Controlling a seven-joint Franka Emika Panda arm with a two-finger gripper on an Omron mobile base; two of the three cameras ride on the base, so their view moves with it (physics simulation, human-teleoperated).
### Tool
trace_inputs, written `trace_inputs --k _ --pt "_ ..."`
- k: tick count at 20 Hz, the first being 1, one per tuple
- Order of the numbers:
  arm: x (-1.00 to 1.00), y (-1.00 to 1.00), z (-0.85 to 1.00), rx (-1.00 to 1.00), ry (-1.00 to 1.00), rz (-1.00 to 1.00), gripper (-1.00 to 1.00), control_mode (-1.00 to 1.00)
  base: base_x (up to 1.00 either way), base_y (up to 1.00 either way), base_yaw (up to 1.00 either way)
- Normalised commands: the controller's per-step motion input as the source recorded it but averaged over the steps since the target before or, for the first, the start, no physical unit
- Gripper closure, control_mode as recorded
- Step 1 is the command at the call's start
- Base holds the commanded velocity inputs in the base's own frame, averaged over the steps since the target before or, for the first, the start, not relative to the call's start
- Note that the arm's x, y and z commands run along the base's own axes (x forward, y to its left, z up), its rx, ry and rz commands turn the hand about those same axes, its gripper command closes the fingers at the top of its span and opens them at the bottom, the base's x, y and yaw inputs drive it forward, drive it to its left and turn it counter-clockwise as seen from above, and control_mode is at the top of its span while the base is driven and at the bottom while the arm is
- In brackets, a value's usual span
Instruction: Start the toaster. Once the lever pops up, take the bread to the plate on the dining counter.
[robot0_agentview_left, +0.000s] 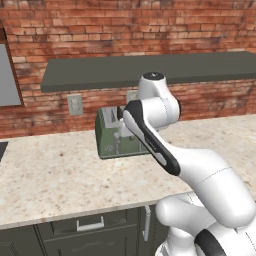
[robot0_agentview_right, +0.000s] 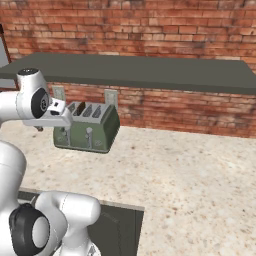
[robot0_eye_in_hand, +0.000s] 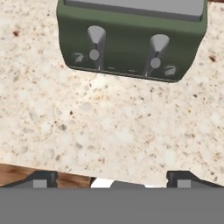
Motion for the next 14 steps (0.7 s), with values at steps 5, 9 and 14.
trace_inputs --k 5,9,14 --pt "0.05 0.02 0.0 0.03 -0.02 0.0 -1.0 -1.0 0.0 0.0 0.0" --pt "0.06 0.0 0.0 0.04 -0.01 0.0 -1.0 -1.0 0.0 0.0 0.0" --pt "0.17 0.01 -0.01 0.05 -0.02 -0.02 -1.0 -1.0 0.0 0.0 0.0"
